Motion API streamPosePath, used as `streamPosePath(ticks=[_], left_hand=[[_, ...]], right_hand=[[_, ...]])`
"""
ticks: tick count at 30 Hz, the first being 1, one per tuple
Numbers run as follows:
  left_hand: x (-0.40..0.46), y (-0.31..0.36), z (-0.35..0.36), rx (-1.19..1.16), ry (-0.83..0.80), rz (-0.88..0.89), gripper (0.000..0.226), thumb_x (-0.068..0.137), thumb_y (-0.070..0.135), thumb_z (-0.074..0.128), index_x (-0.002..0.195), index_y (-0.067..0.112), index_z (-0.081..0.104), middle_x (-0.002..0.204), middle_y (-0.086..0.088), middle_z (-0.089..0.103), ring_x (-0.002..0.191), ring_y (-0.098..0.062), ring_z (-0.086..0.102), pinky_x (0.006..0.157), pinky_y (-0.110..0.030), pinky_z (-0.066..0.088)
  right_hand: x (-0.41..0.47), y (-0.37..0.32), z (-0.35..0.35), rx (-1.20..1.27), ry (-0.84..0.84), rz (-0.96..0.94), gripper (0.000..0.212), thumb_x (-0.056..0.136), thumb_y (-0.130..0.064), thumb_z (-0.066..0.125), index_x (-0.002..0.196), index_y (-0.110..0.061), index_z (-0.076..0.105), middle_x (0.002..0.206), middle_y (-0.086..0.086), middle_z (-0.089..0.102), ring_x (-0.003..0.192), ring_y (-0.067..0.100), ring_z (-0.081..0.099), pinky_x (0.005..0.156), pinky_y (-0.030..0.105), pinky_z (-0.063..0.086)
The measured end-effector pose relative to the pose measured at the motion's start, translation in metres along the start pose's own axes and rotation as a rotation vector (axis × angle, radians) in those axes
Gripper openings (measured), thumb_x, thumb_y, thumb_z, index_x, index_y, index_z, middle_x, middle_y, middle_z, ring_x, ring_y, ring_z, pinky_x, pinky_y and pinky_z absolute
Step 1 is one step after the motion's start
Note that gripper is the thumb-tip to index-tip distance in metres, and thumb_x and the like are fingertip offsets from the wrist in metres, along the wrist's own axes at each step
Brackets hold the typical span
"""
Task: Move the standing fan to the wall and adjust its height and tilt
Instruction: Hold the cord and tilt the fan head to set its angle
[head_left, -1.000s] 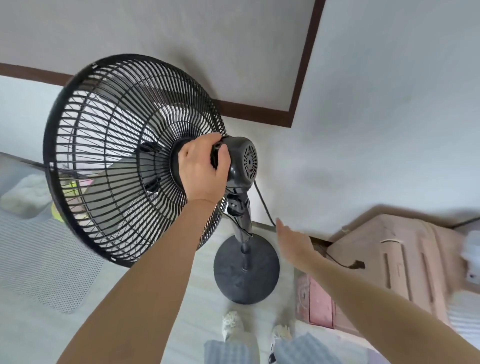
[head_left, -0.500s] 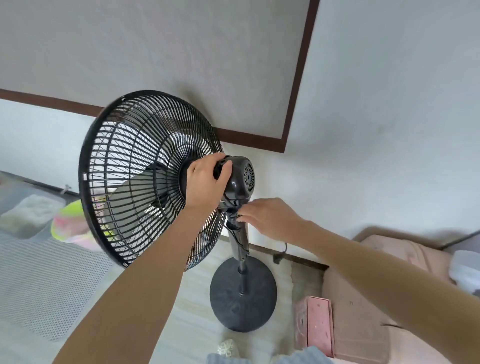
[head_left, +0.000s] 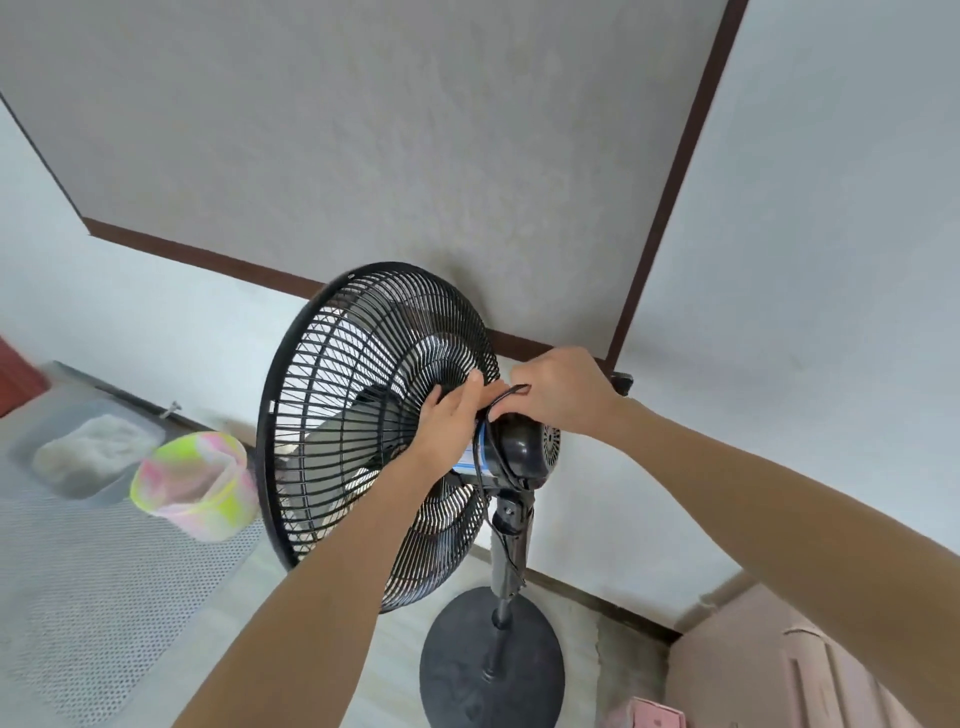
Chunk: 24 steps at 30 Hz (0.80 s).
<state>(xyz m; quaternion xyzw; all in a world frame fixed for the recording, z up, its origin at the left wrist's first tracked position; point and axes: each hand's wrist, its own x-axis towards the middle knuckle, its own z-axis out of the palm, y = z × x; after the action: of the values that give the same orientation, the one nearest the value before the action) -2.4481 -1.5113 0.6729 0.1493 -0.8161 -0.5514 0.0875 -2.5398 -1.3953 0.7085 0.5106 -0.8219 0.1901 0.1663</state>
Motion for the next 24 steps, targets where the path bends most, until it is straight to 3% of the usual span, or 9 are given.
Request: streamPosePath(ticks=[4,6,8,10,14,17,20,22,24], left_hand=[[0.002,-0.009,0.002,-0.053,-0.017,-0.012,0.049,0.101,0.034,0.013,0.129,0.023,0.052,0.142,0.005,0.044,0.138,-0.012,0.018,0.113,-0.028,-0.004],[0.002,-0.013,0.001,-0.063,-0.022,0.001,0.045,0.102,0.031,0.017,0.131,0.021,0.049,0.133,0.017,0.042,0.127,-0.005,0.022,0.113,-0.028,-0.002],[-0.001,-0.013,0.001,-0.040,-0.028,0.043,0.036,0.100,0.030,0.033,0.130,0.019,0.048,0.124,0.016,0.048,0.116,0.005,0.034,0.114,-0.028,0.001],[0.000,-0.016,0.000,-0.021,-0.001,0.106,0.042,0.089,0.042,0.044,0.123,0.017,0.052,0.119,0.017,0.054,0.111,0.013,0.042,0.116,-0.033,0.002],[0.001,-0.027,0.006,0.268,0.106,0.262,0.062,0.079,0.060,0.027,0.125,0.030,0.055,0.127,0.014,0.058,0.122,-0.001,0.044,0.113,-0.029,0.003],[-0.003,-0.033,0.010,0.531,0.126,0.417,0.060,0.081,0.065,0.030,0.130,0.036,0.049,0.134,0.014,0.053,0.129,-0.006,0.039,0.114,-0.038,0.006],[0.001,-0.035,0.014,0.581,0.139,0.433,0.061,0.079,0.067,0.035,0.129,0.035,0.049,0.135,0.014,0.052,0.130,-0.008,0.038,0.115,-0.043,0.009],[0.003,-0.034,0.016,0.577,0.162,0.423,0.060,0.080,0.067,0.035,0.128,0.035,0.050,0.134,0.014,0.053,0.130,-0.008,0.040,0.114,-0.044,0.011],[0.005,-0.034,0.020,0.580,0.176,0.422,0.059,0.081,0.066,0.035,0.127,0.034,0.051,0.133,0.014,0.054,0.129,-0.009,0.041,0.114,-0.044,0.012]], right_hand=[[0.025,0.011,-0.012,0.113,-0.321,0.165,0.039,0.067,-0.044,0.076,0.055,-0.016,0.051,0.049,-0.007,0.043,0.050,0.011,0.038,0.050,0.026,0.027],[0.033,0.021,-0.011,0.284,-0.413,0.255,0.025,0.069,-0.031,0.077,0.065,-0.019,0.056,0.058,-0.012,0.049,0.056,0.007,0.043,0.054,0.022,0.032],[0.032,0.031,-0.004,0.409,-0.441,0.321,0.020,0.073,-0.023,0.077,0.072,-0.018,0.057,0.066,-0.013,0.052,0.062,0.003,0.047,0.058,0.014,0.036],[0.025,0.041,0.004,0.507,-0.432,0.381,0.019,0.077,-0.018,0.073,0.071,-0.020,0.056,0.069,-0.012,0.055,0.063,0.000,0.049,0.057,0.007,0.037],[-0.005,0.067,0.020,0.576,-0.373,0.525,0.011,0.086,-0.014,0.061,0.078,-0.013,0.068,0.072,-0.005,0.058,0.058,-0.002,0.051,0.054,0.005,0.037],[-0.042,0.075,0.043,0.575,-0.352,0.714,0.026,0.091,-0.018,0.055,0.067,-0.023,0.065,0.061,-0.003,0.054,0.051,0.007,0.045,0.041,0.009,0.033],[-0.074,0.064,0.064,0.620,-0.243,0.831,0.048,0.093,-0.013,0.048,0.048,-0.031,0.046,0.038,-0.013,0.046,0.035,-0.001,0.043,0.035,0.008,0.030],[-0.091,0.055,0.083,0.674,-0.189,0.915,0.049,0.093,-0.005,0.044,0.046,-0.022,0.044,0.036,-0.011,0.042,0.036,0.003,0.037,0.035,0.008,0.026],[-0.104,0.043,0.103,0.705,-0.184,0.970,0.032,0.088,0.006,0.037,0.058,0.002,0.045,0.052,0.006,0.037,0.047,0.015,0.031,0.038,0.013,0.024]])
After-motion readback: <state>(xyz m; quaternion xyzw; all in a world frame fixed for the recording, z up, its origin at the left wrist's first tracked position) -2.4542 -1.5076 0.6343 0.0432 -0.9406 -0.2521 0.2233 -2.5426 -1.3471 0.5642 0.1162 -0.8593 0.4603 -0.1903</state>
